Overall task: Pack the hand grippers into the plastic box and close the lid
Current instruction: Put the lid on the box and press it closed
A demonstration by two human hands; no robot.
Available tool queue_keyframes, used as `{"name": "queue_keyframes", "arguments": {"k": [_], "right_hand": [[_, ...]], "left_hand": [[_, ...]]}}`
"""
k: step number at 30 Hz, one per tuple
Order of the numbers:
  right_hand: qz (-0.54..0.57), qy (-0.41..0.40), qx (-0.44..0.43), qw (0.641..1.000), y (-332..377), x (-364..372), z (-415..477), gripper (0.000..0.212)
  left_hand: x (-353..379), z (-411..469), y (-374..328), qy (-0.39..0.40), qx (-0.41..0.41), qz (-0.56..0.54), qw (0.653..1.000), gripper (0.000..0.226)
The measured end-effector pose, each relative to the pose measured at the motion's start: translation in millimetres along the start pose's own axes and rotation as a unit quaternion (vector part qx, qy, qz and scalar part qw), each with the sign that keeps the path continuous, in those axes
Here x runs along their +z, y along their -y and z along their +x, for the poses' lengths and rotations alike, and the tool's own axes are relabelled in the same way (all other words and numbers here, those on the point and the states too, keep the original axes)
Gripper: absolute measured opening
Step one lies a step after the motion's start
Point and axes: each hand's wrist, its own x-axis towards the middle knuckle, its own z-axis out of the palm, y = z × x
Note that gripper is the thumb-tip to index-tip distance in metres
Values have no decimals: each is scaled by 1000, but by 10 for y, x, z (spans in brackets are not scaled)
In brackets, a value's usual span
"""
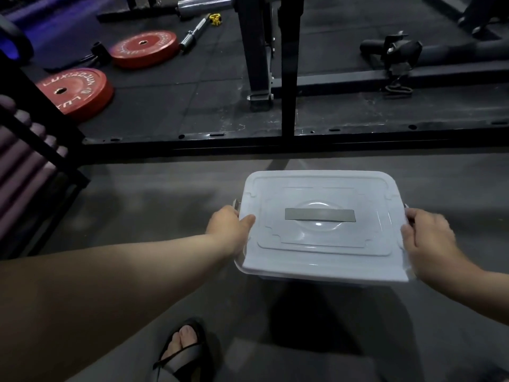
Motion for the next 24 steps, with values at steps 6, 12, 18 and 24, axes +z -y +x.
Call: {"name": "queue_keyframes", "arguments": {"k": [6,12,18,24], "right_hand": [[-136,63,-221,964,467,-123,4,45],[-210,157,-190,946,849,351,-8,59],[-243,156,-174,941,848,430,-54,62],[-233,158,-177,943,847,442,-52,61]], "left_hand": [[9,-4,22,-28,-16,-9,999,35],[3,-26,-24,-7,-32,-32,999,25],[-1,-31,-37,17,-15,-87,996,32],[-67,-33,-97,45,-128,-154,979,47]]}}
